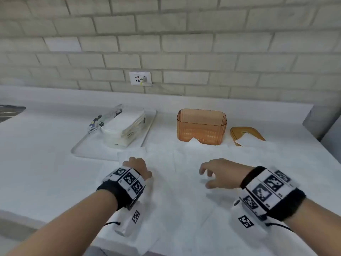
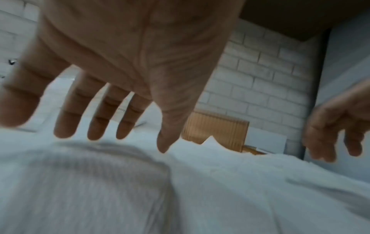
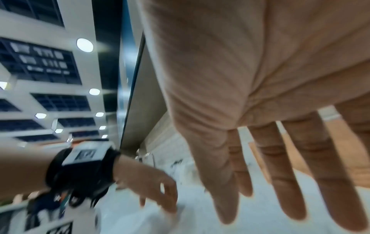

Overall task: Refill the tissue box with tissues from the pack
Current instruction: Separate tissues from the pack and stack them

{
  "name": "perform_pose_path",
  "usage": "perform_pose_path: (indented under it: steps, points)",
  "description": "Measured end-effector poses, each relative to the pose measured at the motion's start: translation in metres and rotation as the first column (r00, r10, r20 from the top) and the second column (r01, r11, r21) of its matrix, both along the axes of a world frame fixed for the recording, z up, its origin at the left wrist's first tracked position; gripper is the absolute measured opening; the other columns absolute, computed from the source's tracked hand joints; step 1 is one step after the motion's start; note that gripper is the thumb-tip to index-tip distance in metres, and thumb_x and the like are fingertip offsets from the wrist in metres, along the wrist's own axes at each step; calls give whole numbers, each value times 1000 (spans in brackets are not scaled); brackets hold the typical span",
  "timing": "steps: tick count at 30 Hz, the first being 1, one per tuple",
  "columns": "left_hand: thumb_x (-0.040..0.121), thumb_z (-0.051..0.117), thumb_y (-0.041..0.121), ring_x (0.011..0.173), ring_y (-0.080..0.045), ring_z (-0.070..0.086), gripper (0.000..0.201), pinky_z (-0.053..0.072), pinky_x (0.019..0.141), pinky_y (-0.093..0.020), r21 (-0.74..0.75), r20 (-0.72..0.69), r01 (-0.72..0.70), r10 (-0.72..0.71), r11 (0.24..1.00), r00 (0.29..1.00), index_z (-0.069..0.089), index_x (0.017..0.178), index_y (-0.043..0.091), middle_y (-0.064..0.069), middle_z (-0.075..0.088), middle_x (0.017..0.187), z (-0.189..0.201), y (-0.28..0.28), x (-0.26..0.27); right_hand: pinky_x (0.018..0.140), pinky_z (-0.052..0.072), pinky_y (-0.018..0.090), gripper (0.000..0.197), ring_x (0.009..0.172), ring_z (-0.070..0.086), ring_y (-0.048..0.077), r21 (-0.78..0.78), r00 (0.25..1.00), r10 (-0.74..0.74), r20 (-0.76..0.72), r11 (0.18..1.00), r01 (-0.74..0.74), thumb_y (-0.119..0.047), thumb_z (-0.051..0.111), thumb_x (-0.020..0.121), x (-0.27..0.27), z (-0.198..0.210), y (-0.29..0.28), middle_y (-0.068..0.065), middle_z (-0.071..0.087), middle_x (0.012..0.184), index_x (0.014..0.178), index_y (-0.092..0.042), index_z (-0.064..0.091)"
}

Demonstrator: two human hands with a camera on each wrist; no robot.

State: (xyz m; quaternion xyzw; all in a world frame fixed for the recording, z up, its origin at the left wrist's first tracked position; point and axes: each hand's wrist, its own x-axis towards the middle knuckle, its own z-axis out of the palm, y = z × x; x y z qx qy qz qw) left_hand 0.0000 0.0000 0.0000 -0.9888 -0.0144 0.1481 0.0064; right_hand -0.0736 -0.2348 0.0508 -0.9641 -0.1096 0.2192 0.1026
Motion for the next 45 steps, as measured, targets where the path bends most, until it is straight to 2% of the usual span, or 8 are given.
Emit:
perform_pose_path:
  steps: [6,12,25,31,35,38,41,45]
  points:
    - [82,61,53,114,-27,48,58,41,80,-33,-36,9,-27,27,999,1000,50,121,11,-6,45,124,-15,-6,-20,94,39,36,58,123,35,24,-125,979,196,54,974,-189,-29,66,83,11,-30,45,2,41,132,135,-25,39]
    - [93,48,15,119,-26,44,35,44,87,-32,-32,75,-54,56,998,996,44,127,8,-8,40,129,-22,-10,-30,88,34,40,67,119,32,26,-286,920,390,43,887,-363,-24,72,76,16,-44,61,2,41,127,133,-23,38]
    - [92,46,3,120,-26,43,41,42,84,-31,-25,90,18,-16,1000,996,36,132,7,-10,36,133,-22,3,-36,99,25,47,40,117,47,28,-319,929,368,-45,876,-362,-14,57,86,16,-48,63,8,57,121,126,-16,52]
    - [92,36,0,96,-35,60,10,38,67,-34,-336,322,-62,177,940,930,43,96,7,-17,58,97,7,33,-27,98,34,39,33,125,42,22,-131,964,256,66,960,-246,-27,53,93,32,2,50,2,50,133,124,-18,50]
    - [93,40,3,88,-33,55,13,33,70,-31,-704,403,-75,485,706,776,51,95,-4,-21,55,90,33,76,-20,108,29,31,53,135,35,20,16,984,103,143,994,-106,-33,50,95,63,31,56,4,39,147,141,-12,36]
    - [88,37,-1,74,-26,47,18,37,66,-32,-949,120,-100,639,298,759,55,86,-1,-14,51,80,34,104,-23,93,41,29,31,121,46,21,12,988,100,120,995,-102,-36,50,94,91,28,81,-2,55,123,121,-21,53]
    - [86,33,-4,61,-22,41,25,31,58,-27,-972,-194,-235,649,-24,736,45,69,11,-8,44,68,28,121,-35,102,38,36,45,125,47,27,-123,989,130,68,985,-121,-32,45,96,111,12,112,11,50,136,131,-5,48]
    - [92,37,3,63,-22,47,25,36,56,-28,-924,-382,-317,583,-215,717,48,71,11,-5,51,67,16,137,-45,85,38,27,39,122,48,29,-226,985,164,49,963,-149,-28,45,96,127,-14,141,13,48,136,126,-4,49]
